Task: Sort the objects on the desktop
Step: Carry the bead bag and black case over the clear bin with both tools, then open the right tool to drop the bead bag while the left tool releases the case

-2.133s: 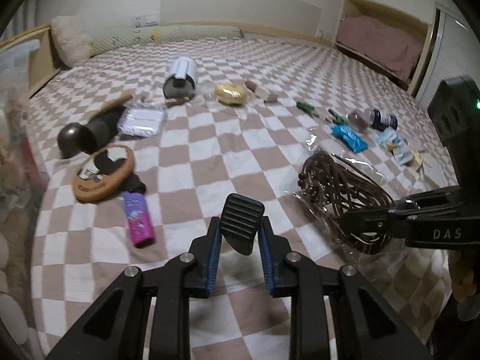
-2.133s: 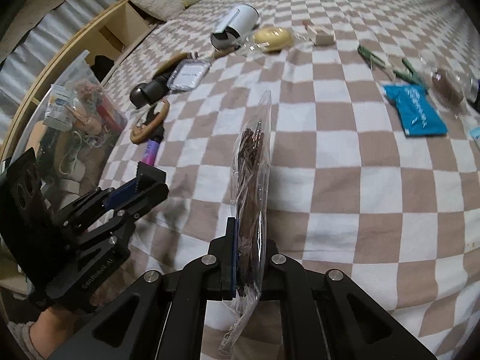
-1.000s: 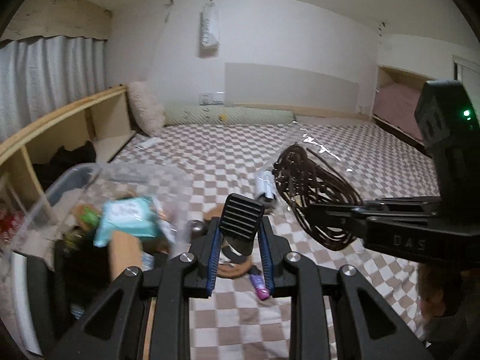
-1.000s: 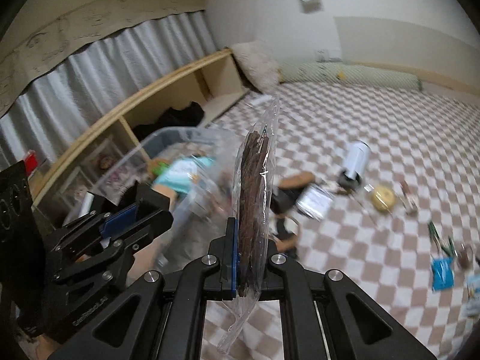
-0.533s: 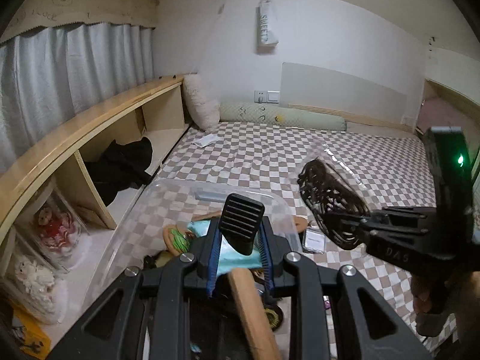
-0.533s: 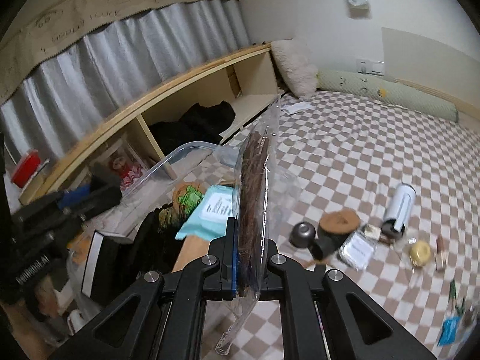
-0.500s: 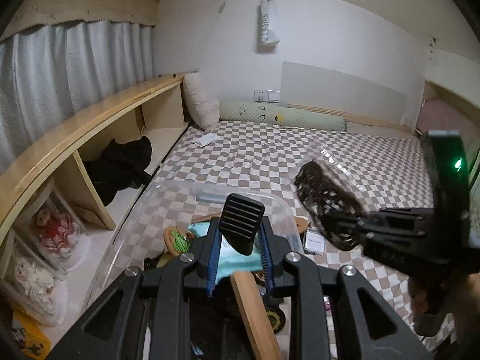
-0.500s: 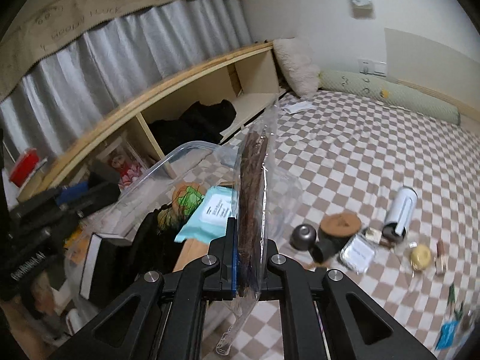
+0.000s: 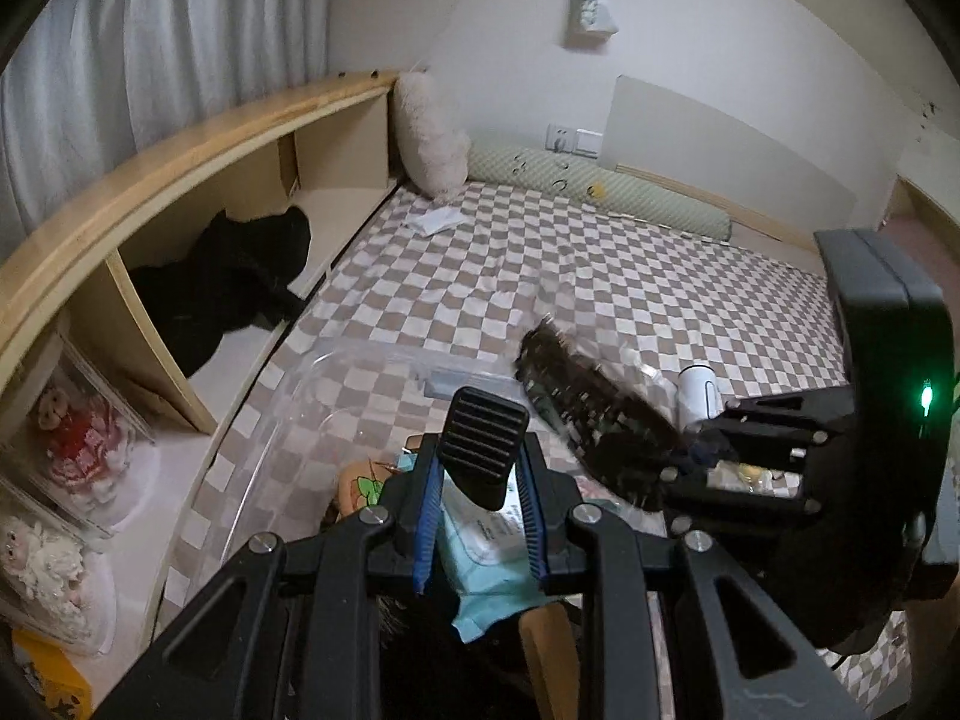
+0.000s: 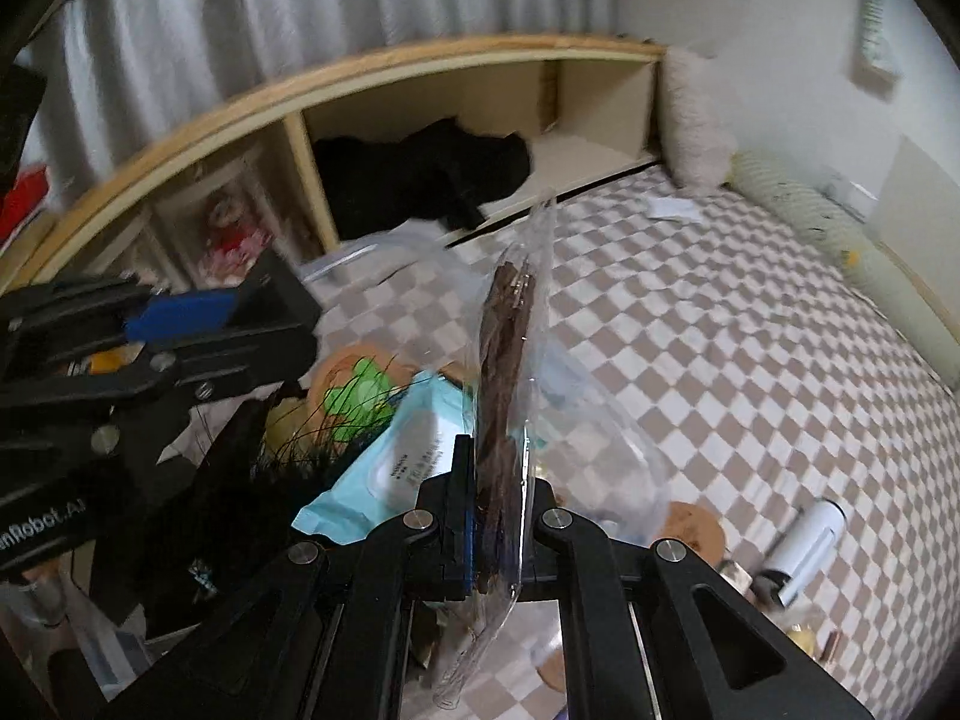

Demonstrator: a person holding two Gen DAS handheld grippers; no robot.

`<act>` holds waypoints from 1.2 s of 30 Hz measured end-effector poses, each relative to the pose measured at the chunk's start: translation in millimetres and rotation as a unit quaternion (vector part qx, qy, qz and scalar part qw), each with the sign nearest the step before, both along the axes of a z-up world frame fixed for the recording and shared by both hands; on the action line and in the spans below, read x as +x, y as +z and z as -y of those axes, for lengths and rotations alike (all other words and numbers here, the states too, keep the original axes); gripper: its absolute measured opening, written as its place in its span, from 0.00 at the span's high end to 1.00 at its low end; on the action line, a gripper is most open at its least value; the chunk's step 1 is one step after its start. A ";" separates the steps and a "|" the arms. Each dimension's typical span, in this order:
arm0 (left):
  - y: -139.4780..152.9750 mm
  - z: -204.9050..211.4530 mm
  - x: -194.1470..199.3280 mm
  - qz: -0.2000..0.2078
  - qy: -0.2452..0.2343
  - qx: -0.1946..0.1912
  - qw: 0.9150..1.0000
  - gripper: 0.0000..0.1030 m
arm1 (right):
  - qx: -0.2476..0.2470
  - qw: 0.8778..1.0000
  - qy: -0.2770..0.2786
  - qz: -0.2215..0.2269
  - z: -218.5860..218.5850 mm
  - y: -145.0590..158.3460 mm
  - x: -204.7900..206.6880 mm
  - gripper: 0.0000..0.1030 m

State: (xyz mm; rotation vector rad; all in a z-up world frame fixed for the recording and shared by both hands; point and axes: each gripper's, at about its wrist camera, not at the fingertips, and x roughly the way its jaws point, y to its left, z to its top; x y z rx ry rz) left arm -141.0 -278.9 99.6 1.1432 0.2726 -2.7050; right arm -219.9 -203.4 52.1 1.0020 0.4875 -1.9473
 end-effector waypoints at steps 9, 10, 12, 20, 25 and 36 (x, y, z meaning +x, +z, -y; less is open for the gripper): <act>-26.9 25.4 -12.7 0.027 0.016 0.034 0.999 0.77 | 0.053 0.998 0.028 0.004 24.5 -35.5 -15.8 0.93; -28.8 25.5 -13.7 0.029 0.014 0.037 0.999 0.77 | 0.056 0.998 0.027 0.005 25.5 -37.5 -18.5 0.93; -31.9 25.1 -16.0 0.034 0.012 0.040 0.999 0.77 | 0.057 0.998 0.025 0.018 25.4 -40.8 -23.6 0.93; -44.9 21.5 -26.9 0.056 0.014 0.059 0.997 0.76 | 0.073 0.997 -0.005 0.003 18.4 -44.5 -32.8 0.81; -47.8 24.2 -25.4 0.051 0.028 0.072 0.996 0.28 | 0.069 0.997 -0.021 -0.032 12.0 -36.6 -31.5 0.14; -41.4 20.9 -17.2 0.048 0.029 0.069 0.996 0.28 | 0.095 0.990 -0.055 -0.085 0.6 -25.4 -32.1 0.14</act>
